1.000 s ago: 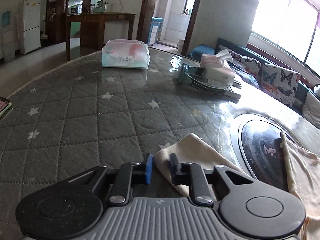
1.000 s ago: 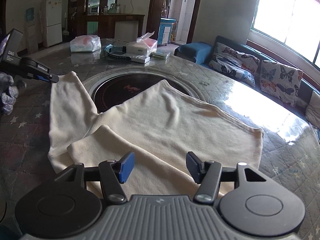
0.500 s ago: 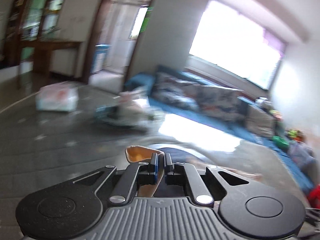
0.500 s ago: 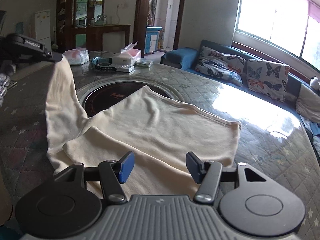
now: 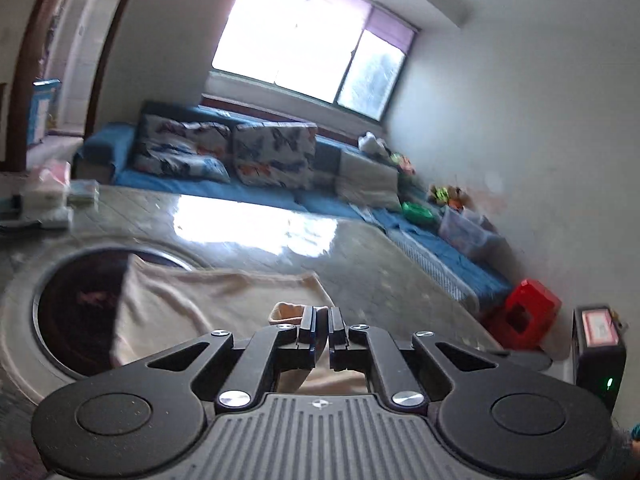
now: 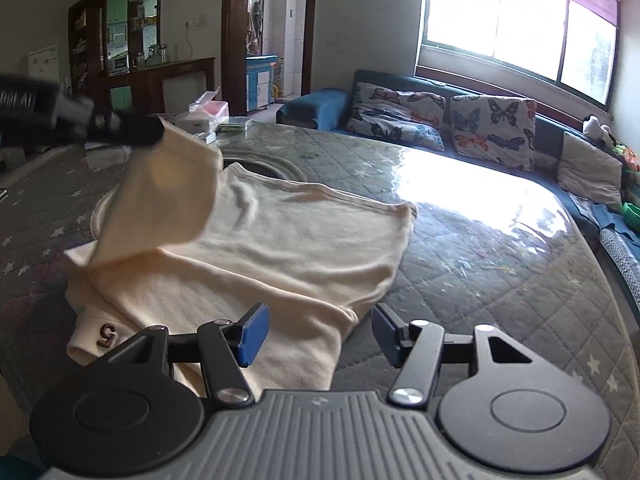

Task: Fold clothes

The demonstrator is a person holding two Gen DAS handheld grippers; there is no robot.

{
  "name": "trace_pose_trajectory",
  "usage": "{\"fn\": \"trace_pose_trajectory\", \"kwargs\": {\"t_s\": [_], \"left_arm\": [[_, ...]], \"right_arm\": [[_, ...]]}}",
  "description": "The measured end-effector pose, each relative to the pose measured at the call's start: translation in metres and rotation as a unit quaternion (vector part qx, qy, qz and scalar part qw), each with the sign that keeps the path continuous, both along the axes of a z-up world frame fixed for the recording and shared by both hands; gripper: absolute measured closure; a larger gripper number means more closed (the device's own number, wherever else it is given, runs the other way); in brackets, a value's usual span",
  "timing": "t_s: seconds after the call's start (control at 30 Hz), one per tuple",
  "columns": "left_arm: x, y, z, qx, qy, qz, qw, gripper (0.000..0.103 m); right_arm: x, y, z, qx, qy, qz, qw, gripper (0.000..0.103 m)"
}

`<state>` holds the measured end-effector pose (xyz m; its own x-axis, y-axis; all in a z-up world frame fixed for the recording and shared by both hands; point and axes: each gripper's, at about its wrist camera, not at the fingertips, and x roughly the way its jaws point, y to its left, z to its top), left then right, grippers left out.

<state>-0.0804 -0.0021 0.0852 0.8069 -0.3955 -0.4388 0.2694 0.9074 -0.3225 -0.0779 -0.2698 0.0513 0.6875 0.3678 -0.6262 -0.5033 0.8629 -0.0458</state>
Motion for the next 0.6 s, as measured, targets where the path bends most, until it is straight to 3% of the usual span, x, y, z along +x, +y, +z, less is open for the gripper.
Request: {"fn": "trace_pose_trajectory", "kwargs": {"t_s": [0.13,0.2,0.27,0.3,0.47,0.6], "left_arm": [[0.000,-0.017,-0.020,0.019,0.023,-0.040,0.9987,0.093],[-0.003,-0.019,-0.026,0.025,0.033,-0.053,0.9977,0.085],[-0.006,-0.017,-0.030,0.035,0.037,-0.062,0.9968,0.065],[-0.009,-0.014,-0.031,0.042,0.035,-0.061,0.9966,0.060],[-0.018,0.019,-0.038,0.071,0.032,-0.033,0.9964,0.059],[-0.017,0.058,-0.051,0.081,0.058,0.018,0.9949,0.059]], "right_arm": [[0.001,-0.005,0.000,0.002,0.003,-0.009,1.000,0.046],[0.001,-0.006,0.001,0.005,0.005,-0.010,1.000,0.048],[0.001,-0.007,0.002,0.008,0.007,-0.011,1.000,0.050],[0.001,-0.007,0.003,0.010,0.008,-0.010,1.000,0.050],[0.006,0.002,0.000,0.024,0.033,0.011,0.999,0.059],[0.013,0.017,-0.009,0.022,0.060,0.026,0.998,0.071]]}}
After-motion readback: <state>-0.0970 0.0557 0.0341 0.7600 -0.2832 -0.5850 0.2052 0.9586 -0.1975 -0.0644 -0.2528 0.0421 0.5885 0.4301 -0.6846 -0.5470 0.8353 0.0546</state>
